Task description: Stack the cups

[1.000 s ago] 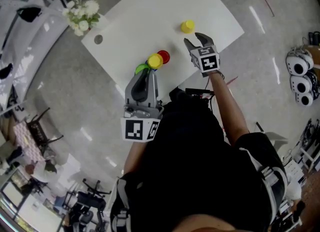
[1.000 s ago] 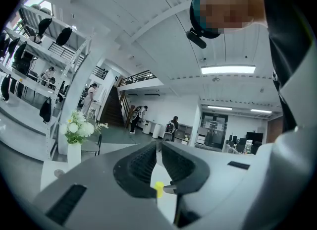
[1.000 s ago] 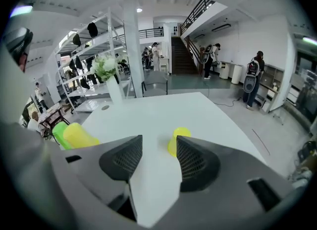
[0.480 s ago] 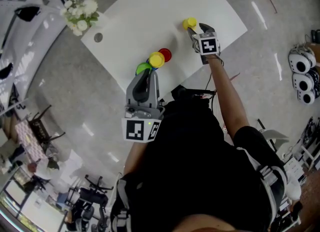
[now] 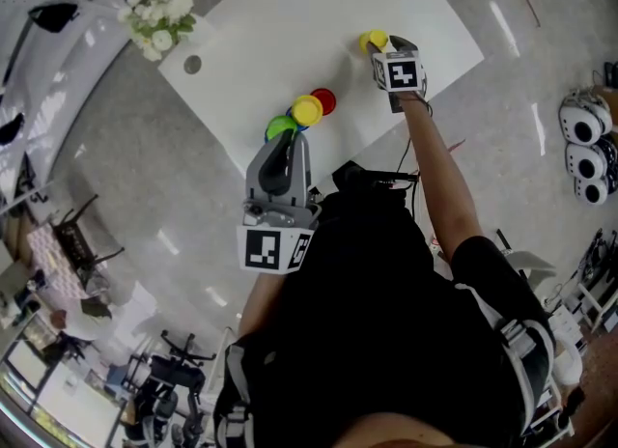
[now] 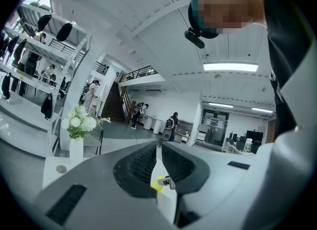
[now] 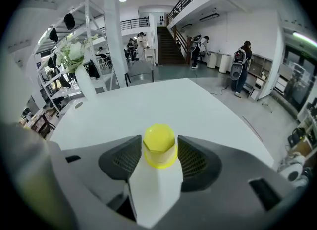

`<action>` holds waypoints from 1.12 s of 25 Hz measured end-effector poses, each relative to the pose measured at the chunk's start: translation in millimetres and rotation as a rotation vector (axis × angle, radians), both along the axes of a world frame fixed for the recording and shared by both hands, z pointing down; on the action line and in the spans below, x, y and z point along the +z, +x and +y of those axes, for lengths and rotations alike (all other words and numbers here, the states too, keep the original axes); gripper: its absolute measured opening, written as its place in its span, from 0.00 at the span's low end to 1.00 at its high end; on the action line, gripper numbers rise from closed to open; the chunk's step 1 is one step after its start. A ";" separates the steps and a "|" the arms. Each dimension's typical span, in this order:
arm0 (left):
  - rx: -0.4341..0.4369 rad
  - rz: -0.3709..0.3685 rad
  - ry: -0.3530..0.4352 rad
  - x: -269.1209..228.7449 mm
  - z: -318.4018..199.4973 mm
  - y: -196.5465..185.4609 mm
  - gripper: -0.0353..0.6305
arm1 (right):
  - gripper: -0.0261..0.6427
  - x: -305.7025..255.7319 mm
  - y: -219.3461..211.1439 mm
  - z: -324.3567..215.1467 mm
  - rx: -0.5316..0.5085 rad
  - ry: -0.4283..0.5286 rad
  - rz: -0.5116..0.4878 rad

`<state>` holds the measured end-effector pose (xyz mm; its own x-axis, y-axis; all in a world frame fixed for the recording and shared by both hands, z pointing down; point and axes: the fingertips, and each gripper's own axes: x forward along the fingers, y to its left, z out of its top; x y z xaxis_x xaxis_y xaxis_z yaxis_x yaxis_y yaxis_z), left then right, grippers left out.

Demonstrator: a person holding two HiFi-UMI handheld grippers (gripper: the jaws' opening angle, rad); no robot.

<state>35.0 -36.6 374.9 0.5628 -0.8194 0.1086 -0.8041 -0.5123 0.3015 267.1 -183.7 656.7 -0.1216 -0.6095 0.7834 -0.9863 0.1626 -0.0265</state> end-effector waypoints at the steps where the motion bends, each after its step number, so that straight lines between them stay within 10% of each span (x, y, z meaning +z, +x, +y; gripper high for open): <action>1: -0.001 -0.001 -0.001 0.0 0.3 -0.9 0.13 | 0.40 -1.2 -0.2 -0.6 -0.001 0.001 0.003; 28: -0.150 0.028 0.063 -14.2 43.8 -54.0 0.13 | 0.36 -92.0 -79.3 60.5 -0.217 0.081 -0.068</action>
